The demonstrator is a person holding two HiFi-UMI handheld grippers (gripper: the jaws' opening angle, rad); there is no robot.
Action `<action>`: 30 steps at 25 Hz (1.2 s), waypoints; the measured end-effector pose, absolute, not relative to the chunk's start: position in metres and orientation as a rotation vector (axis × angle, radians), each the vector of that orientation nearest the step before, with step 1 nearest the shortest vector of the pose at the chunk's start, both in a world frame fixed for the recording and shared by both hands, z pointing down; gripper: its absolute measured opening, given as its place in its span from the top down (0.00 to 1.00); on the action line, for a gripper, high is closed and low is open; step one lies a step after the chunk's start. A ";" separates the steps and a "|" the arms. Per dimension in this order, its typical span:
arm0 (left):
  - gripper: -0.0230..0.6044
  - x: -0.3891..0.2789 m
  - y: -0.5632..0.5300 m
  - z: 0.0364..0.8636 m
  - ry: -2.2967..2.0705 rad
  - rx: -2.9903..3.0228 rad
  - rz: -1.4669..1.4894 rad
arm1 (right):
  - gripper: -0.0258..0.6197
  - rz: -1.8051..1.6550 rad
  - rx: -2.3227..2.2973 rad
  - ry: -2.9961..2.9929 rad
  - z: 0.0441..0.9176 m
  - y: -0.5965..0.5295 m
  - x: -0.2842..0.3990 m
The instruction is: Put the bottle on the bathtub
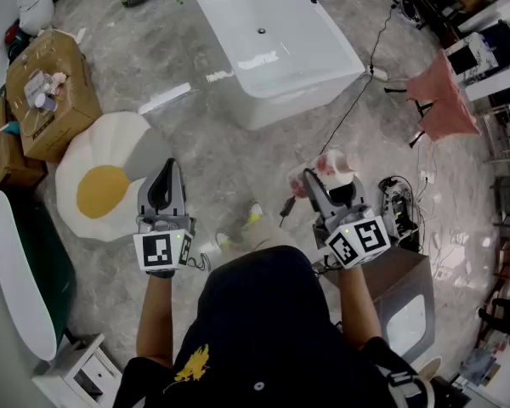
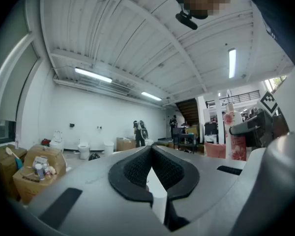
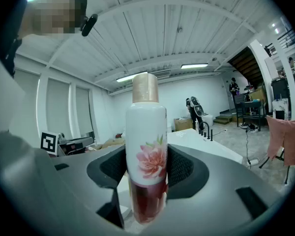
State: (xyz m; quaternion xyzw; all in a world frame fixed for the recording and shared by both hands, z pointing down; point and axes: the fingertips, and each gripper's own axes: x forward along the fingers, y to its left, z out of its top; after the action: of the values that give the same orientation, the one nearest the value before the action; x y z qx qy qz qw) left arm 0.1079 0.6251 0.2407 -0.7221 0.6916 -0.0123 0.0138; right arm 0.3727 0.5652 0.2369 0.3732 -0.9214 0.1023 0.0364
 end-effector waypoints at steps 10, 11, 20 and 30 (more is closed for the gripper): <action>0.93 0.109 0.629 0.244 2.261 -2.155 -0.063 | 0.63 0.272 1.029 -2.974 0.226 0.545 0.371; 0.93 0.114 0.622 0.243 2.266 -2.150 -0.060 | 0.63 0.271 1.019 -2.982 0.224 0.537 0.373; 0.93 0.165 0.545 0.243 2.241 -2.160 -0.157 | 0.63 0.265 0.995 -2.961 0.233 0.470 0.412; 0.94 0.184 0.503 0.254 2.304 -2.091 -0.327 | 0.63 0.303 0.902 -2.968 0.261 0.418 0.423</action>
State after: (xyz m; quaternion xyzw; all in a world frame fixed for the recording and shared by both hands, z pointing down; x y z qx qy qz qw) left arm 0.1836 0.5033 0.2539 -0.6684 0.7364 -0.1046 0.0066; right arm 0.4233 0.4182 0.2609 0.2893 -0.9522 0.0973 0.0123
